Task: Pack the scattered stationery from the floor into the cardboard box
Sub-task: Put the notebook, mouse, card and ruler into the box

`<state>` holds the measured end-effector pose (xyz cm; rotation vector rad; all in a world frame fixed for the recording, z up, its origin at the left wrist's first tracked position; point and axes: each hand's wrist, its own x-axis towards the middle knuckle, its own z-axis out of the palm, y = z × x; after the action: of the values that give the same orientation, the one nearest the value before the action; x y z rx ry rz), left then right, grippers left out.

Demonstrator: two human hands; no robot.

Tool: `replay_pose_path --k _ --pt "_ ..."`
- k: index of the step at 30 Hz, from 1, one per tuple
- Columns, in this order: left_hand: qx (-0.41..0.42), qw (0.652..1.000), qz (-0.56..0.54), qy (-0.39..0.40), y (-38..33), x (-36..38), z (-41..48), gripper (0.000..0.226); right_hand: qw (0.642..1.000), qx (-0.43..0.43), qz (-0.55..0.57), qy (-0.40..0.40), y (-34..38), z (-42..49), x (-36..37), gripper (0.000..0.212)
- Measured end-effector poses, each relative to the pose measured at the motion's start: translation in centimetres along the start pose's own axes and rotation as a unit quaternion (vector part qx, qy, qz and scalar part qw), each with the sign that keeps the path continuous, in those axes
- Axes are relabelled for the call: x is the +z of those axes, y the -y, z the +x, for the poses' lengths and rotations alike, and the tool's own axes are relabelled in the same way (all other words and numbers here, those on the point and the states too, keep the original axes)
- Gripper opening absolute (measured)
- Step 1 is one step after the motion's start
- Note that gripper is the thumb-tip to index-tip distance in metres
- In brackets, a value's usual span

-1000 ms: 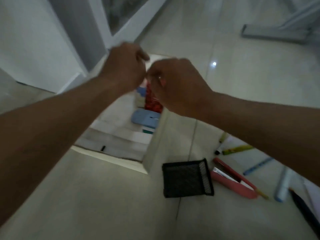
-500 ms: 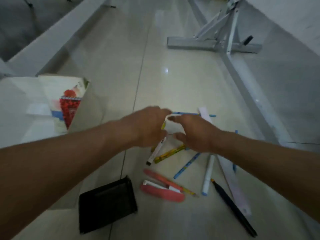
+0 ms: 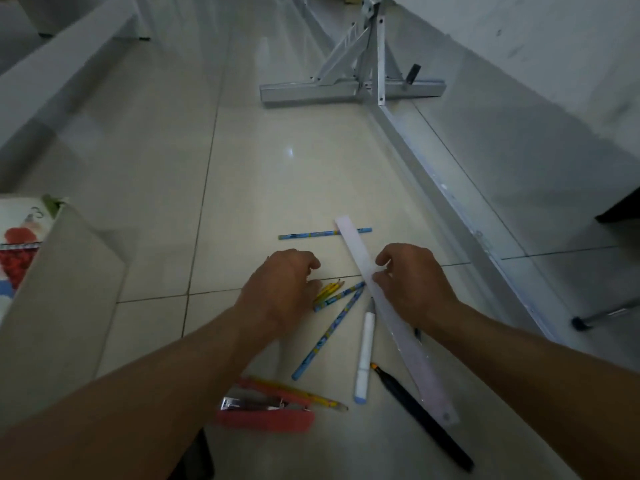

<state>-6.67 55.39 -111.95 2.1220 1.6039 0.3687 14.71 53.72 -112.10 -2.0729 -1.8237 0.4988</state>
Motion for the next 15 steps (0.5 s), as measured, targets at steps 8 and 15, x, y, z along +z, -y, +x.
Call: replay_pose_path --k 8,15 --pt "0.033 0.999 -0.009 0.002 -3.5 5.0 1.1 0.044 0.995 0.093 0.028 0.004 0.6 -0.4 0.9 0.032" --pt "-0.012 0.999 -0.049 0.000 -4.3 5.5 1.5 0.053 0.971 0.187 0.147 0.028 1.0 0.2 0.4 0.026"
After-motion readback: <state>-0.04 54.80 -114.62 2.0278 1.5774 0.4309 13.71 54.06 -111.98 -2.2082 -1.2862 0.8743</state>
